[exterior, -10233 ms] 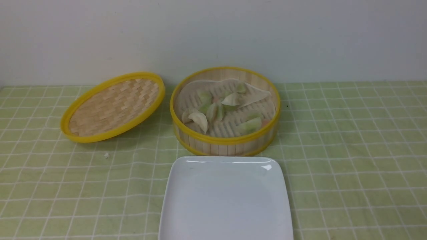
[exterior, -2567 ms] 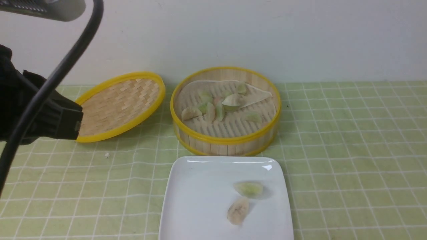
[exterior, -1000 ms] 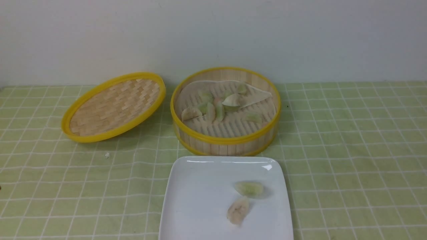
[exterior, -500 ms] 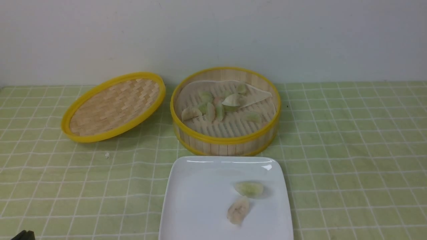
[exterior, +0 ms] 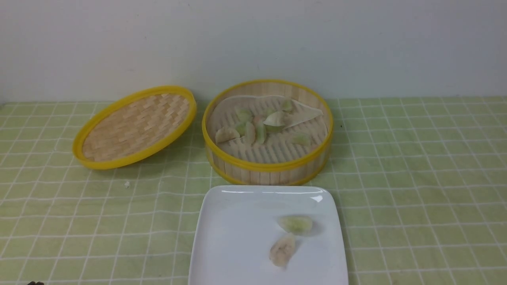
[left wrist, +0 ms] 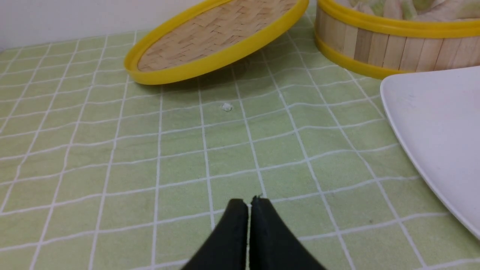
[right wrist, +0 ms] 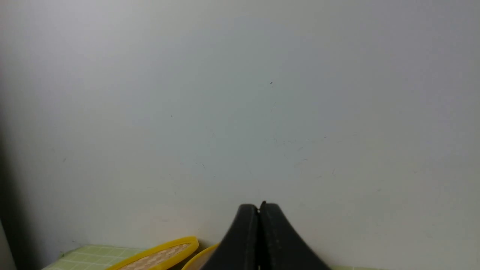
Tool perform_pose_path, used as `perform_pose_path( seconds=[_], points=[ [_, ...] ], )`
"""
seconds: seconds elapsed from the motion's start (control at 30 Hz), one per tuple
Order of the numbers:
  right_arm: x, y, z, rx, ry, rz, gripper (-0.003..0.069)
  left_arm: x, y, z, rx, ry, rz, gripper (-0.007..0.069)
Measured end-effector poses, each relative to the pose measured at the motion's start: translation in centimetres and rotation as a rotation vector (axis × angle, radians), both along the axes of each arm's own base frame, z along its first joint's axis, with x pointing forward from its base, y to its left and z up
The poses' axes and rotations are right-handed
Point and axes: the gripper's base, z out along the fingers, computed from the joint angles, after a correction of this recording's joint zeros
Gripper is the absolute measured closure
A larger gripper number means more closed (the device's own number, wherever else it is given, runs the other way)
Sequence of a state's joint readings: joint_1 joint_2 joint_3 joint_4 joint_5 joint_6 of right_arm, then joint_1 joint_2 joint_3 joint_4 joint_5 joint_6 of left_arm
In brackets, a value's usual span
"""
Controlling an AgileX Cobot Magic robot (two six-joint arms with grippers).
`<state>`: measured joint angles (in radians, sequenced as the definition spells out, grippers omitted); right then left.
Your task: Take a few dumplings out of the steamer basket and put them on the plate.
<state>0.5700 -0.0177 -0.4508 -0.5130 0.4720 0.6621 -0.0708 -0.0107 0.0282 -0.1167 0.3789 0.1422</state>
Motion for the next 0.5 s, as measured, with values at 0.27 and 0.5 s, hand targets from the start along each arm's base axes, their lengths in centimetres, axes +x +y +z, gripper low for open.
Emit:
perform_pose_path(
  seconds=[0.27, 0.5],
  points=[
    [0.00, 0.00, 0.00, 0.002, 0.001, 0.000, 0.0673, 0.00, 0.00, 0.00, 0.000, 0.000, 0.000, 0.0631],
    [-0.01, 0.03, -0.02, 0.000, 0.002, 0.004, 0.0673, 0.00, 0.00, 0.00, 0.000, 0.000, 0.000, 0.0631]
  ],
)
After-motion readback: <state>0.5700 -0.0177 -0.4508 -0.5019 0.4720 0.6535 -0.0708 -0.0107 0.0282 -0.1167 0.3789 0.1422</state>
